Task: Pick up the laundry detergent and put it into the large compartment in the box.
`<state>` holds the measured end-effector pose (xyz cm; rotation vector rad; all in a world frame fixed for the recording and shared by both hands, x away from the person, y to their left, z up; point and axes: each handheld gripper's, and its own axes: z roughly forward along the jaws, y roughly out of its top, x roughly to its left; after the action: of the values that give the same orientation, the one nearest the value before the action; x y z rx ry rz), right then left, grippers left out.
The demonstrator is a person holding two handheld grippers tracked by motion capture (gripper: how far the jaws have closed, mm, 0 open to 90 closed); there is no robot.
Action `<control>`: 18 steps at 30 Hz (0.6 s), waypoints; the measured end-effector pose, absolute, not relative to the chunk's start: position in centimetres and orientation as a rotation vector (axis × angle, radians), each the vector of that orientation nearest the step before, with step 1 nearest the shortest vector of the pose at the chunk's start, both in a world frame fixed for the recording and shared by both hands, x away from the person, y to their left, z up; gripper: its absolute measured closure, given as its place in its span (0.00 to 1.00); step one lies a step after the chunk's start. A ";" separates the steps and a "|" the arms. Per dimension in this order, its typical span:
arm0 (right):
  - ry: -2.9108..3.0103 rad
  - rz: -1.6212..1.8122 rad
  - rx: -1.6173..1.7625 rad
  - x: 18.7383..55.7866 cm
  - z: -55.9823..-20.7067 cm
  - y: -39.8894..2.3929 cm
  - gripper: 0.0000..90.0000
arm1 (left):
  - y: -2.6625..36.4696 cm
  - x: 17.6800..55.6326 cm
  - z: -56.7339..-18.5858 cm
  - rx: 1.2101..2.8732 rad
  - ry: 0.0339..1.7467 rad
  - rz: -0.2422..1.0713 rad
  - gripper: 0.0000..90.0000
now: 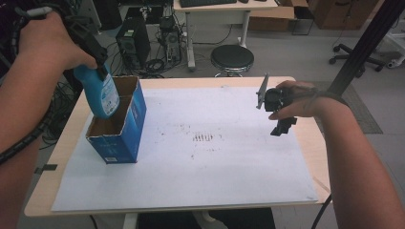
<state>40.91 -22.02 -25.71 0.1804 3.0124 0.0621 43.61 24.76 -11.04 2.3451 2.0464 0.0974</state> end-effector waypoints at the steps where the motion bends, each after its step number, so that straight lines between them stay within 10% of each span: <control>1: 3.011 0.064 0.180 40.9 -25.7 -22.0 0.09 | 24.8 43.6 -11.2 2.349 2.045 0.092 0.42; 18: 3.009 0.071 0.167 40.7 -25.9 -22.0 0.09 | 25.1 44.0 -14.5 2.327 2.087 0.062 0.42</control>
<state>40.72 -21.99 -25.85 0.1669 3.0092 0.0706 43.99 25.06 -14.54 2.3266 2.0870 0.0622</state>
